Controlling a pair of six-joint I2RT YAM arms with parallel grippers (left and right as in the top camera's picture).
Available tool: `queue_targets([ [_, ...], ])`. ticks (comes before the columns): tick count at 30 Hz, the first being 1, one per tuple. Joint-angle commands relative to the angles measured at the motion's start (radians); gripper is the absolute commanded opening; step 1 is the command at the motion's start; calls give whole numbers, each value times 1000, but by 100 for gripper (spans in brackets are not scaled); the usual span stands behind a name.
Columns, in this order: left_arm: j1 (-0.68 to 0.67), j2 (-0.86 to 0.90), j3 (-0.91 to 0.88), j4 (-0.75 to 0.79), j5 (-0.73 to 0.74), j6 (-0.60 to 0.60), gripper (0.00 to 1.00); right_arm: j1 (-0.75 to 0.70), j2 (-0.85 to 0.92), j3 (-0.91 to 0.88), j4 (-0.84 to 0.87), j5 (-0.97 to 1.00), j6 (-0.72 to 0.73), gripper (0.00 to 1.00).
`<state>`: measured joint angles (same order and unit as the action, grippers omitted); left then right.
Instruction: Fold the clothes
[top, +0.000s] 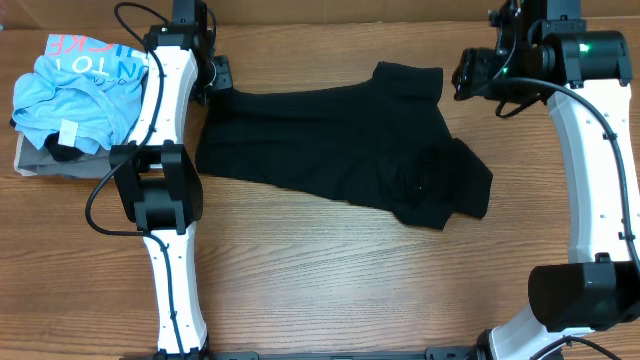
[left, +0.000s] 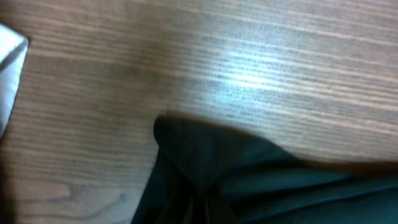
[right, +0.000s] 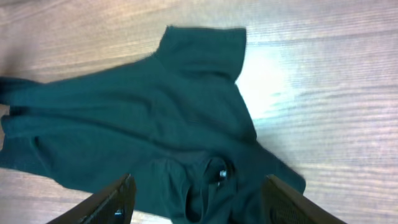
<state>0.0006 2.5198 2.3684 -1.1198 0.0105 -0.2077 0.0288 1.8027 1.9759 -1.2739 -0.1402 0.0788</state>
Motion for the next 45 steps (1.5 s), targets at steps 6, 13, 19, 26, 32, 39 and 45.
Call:
queue_targets([
  [6, 6, -36, 11, -40, -17, 2, 4, 30, 168, 6, 253, 68, -1, 71],
  [13, 5, -36, 11, -55, -17, 2, 4, 23, 375, 6, 421, 120, 4, 74],
  [19, 6, -36, 11, -52, -17, 1, 4, 13, 514, 6, 551, 122, 11, 73],
  [26, 6, -36, 11, -55, -17, 1, 4, 13, 636, 6, 658, 141, 11, 72],
  [32, 5, -36, 11, -59, -17, 1, 4, 1, 670, 6, 723, 147, 31, 69],
  [39, 6, -36, 11, -65, -18, 2, 4, -6, 692, 6, 793, 101, 79, 42],
  [45, 6, -36, 11, -81, -18, 2, 4, -6, 706, 7, 799, 82, 82, 13],
])
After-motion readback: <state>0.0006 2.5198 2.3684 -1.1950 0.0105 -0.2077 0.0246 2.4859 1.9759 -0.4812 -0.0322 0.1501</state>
